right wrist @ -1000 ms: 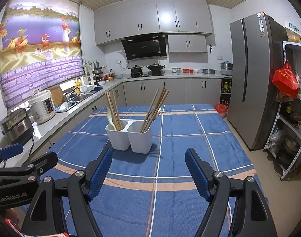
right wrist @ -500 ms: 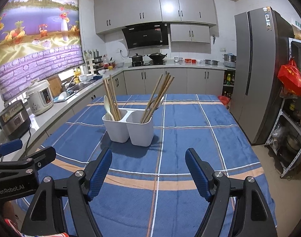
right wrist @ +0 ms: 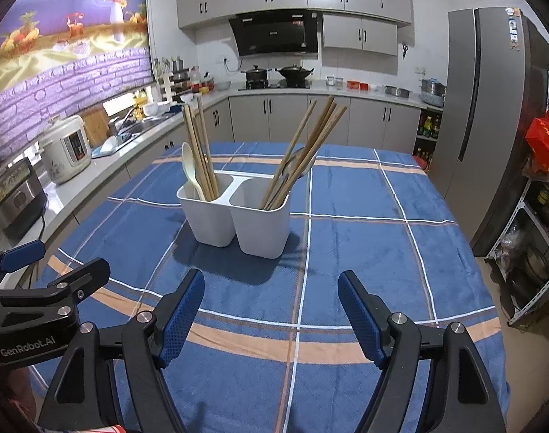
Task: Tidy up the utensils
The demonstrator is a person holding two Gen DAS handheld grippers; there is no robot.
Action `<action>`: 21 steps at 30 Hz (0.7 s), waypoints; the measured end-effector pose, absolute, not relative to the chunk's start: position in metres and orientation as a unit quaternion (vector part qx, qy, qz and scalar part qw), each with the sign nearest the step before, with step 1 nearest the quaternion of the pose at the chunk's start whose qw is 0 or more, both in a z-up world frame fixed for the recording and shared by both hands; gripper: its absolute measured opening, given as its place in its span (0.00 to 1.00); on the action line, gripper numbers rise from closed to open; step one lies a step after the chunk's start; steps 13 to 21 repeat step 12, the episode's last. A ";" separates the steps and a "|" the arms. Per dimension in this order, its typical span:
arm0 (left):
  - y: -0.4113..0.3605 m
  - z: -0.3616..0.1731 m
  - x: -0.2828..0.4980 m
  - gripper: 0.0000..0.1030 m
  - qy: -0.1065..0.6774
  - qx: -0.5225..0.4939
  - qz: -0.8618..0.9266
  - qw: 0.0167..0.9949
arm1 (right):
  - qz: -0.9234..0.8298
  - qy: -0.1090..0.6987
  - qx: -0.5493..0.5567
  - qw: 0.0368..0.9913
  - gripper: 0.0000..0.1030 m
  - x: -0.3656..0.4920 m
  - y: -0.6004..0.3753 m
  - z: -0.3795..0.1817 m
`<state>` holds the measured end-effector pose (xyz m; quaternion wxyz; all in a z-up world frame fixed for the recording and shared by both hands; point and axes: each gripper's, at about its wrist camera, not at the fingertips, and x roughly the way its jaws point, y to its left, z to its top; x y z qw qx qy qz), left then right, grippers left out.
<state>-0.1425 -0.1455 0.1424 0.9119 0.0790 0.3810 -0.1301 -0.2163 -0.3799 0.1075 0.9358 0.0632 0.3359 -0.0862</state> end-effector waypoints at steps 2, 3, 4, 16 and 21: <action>-0.147 0.138 -0.134 1.00 0.385 0.081 -0.131 0.910 | -0.088 0.342 0.062 0.934 0.78 -0.208 -0.382 0.105; -0.148 0.136 -0.129 1.00 0.386 0.082 -0.132 0.909 | -0.090 0.344 0.062 0.933 0.78 -0.204 -0.382 0.104; -0.149 0.135 -0.128 1.00 0.385 0.083 -0.133 0.909 | -0.091 0.347 0.063 0.931 0.78 -0.199 -0.383 0.102; -0.153 0.116 -0.105 1.00 0.399 0.085 -0.132 0.903 | -0.098 0.377 0.075 0.918 0.78 -0.176 -0.390 0.082; -0.153 0.116 -0.105 1.00 0.399 0.085 -0.132 0.903 | -0.098 0.377 0.075 0.918 0.78 -0.176 -0.390 0.082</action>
